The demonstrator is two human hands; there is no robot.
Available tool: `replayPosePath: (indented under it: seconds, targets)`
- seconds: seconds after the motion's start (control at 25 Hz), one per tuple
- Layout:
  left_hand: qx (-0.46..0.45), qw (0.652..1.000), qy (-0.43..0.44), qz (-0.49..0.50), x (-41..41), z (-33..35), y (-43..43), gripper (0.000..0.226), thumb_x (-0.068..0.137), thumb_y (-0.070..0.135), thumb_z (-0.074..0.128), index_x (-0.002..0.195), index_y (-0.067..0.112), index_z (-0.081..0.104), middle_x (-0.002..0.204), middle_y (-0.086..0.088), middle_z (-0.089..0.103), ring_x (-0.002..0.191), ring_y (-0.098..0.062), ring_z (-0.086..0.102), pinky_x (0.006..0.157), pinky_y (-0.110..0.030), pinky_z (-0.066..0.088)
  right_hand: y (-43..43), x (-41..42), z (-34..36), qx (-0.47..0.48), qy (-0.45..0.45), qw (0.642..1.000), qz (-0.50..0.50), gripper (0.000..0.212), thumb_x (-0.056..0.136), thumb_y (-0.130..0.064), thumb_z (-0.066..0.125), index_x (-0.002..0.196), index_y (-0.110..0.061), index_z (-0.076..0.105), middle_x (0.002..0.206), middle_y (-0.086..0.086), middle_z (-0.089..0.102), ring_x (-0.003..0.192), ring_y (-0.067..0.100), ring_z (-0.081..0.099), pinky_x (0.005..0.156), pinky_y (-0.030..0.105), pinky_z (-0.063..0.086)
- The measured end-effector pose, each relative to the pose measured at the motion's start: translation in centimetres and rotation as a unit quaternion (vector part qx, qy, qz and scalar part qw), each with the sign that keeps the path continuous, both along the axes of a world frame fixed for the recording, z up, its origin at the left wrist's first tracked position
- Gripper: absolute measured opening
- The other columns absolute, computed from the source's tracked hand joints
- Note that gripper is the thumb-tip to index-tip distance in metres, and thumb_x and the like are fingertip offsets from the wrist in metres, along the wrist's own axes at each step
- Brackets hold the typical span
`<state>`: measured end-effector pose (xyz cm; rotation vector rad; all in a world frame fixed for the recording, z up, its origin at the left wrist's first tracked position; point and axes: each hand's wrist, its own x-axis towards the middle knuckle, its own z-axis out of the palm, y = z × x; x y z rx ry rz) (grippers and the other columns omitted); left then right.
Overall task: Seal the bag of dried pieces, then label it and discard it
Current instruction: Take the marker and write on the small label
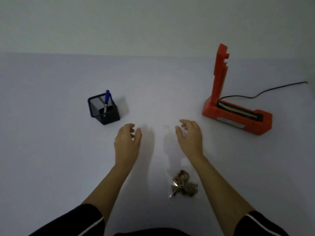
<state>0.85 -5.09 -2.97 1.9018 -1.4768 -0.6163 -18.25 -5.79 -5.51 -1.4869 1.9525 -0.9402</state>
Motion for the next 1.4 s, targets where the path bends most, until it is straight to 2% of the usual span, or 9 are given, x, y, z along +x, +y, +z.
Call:
replayPosePath:
  seconds: [0.12, 0.24, 0.36, 0.48, 0.76, 0.96, 1.16, 1.28, 1.4]
  targets:
    - [-0.077, 0.995, -0.015, 0.059, 6.0, 2.1, -2.1, 0.024, 0.093, 0.016, 0.05, 0.111, 0.003, 0.059, 0.104, -0.014, 0.063, 0.09, -0.026, 0.061, 0.076, -0.037, 0.052, -4.1, 5.3, 2.7, -0.048, -0.036, 0.995, 0.079, 0.017, 0.089, -0.015, 0.058, 0.104, -0.011, 0.065, 0.096, 0.005, 0.064, 0.084, 0.012, 0.057, 0.077, 0.023, 0.046]
    - [-0.006, 0.993, -0.049, 0.106, 10.7, 2.1, -5.1, 0.035, 0.097, 0.019, 0.042, 0.125, -0.001, 0.051, 0.121, -0.02, 0.059, 0.111, -0.033, 0.055, 0.094, -0.042, 0.046, -8.5, 10.8, 5.0, -0.061, -0.049, 0.985, 0.153, 0.021, 0.092, -0.017, 0.054, 0.109, -0.01, 0.064, 0.105, 0.009, 0.066, 0.089, 0.011, 0.059, 0.083, 0.024, 0.048]
    - [0.11, 0.99, -0.071, 0.044, 12.4, 1.3, -7.5, 0.033, 0.099, 0.021, 0.035, 0.109, -0.004, 0.054, 0.101, -0.023, 0.065, 0.095, -0.037, 0.059, 0.072, -0.035, 0.041, -12.2, 15.6, 5.5, -0.005, -0.02, 0.975, 0.223, 0.036, 0.093, -0.024, 0.053, 0.126, -0.009, 0.054, 0.125, 0.012, 0.06, 0.111, 0.022, 0.056, 0.098, 0.034, 0.044]
    - [0.142, 0.989, -0.038, 0.019, 12.2, 0.9, -8.3, 0.029, 0.097, 0.018, 0.037, 0.104, -0.001, 0.058, 0.097, -0.021, 0.066, 0.09, -0.036, 0.06, 0.071, -0.033, 0.04, -13.9, 17.8, 4.5, 0.053, 0.029, 0.964, 0.26, 0.043, 0.09, -0.025, 0.059, 0.13, -0.01, 0.051, 0.131, 0.011, 0.057, 0.122, 0.026, 0.049, 0.102, 0.033, 0.036]
    - [0.152, 0.987, -0.011, 0.052, 12.1, 1.1, -8.2, 0.024, 0.098, 0.02, 0.037, 0.091, 0.001, 0.05, 0.091, -0.02, 0.063, 0.089, -0.036, 0.059, 0.062, -0.027, 0.033, -13.1, 17.8, 6.8, 0.008, -0.085, 0.972, 0.217, 0.022, 0.083, -0.01, 0.064, 0.104, -0.011, 0.069, 0.096, 0.004, 0.072, 0.087, 0.016, 0.068, 0.08, 0.016, 0.052]
    - [-0.015, 0.998, -0.034, -0.047, 12.4, 5.7, -6.6, 0.041, 0.096, 0.019, 0.047, 0.134, 0.004, 0.043, 0.102, -0.008, 0.063, 0.091, -0.025, 0.059, 0.072, -0.028, 0.046, -12.3, 14.2, 13.3, -0.083, -0.169, 0.975, 0.114, 0.018, 0.084, -0.011, 0.064, 0.101, -0.014, 0.069, 0.085, -0.007, 0.068, 0.072, -0.006, 0.064, 0.065, 0.005, 0.046]
    - [-0.049, 0.992, 0.017, -0.114, 10.6, 8.2, -5.5, 0.022, 0.088, 0.022, 0.061, 0.105, 0.009, 0.064, 0.079, -0.003, 0.065, 0.065, -0.007, 0.056, 0.06, -0.008, 0.041, -10.6, 11.9, 16.1, -0.081, -0.213, 0.97, 0.088, 0.016, 0.084, -0.01, 0.064, 0.097, -0.018, 0.068, 0.084, -0.014, 0.067, 0.074, -0.009, 0.063, 0.068, 0.008, 0.047]
    - [-0.103, 0.985, 0.028, -0.135, 9.7, 8.5, -4.9, 0.021, 0.087, 0.024, 0.062, 0.093, 0.005, 0.068, 0.068, -0.006, 0.066, 0.061, -0.01, 0.056, 0.056, -0.016, 0.046, -9.3, 11.2, 16.0, -0.069, -0.268, 0.96, 0.051, 0.02, 0.087, -0.022, 0.062, 0.107, -0.024, 0.057, 0.088, -0.011, 0.064, 0.072, -0.003, 0.065, 0.068, 0.021, 0.054]
    - [-0.124, 0.976, -0.014, -0.18, 8.5, 8.7, -3.9, 0.023, 0.084, 0.029, 0.065, 0.095, 0.009, 0.068, 0.072, -0.003, 0.068, 0.059, -0.012, 0.058, 0.056, -0.025, 0.05, -7.3, 12.1, 14.7, 0.0, -0.26, 0.965, 0.033, 0.025, 0.088, -0.042, 0.054, 0.095, -0.017, 0.055, 0.074, -0.002, 0.06, 0.052, 0.0, 0.061, 0.053, 0.017, 0.051]
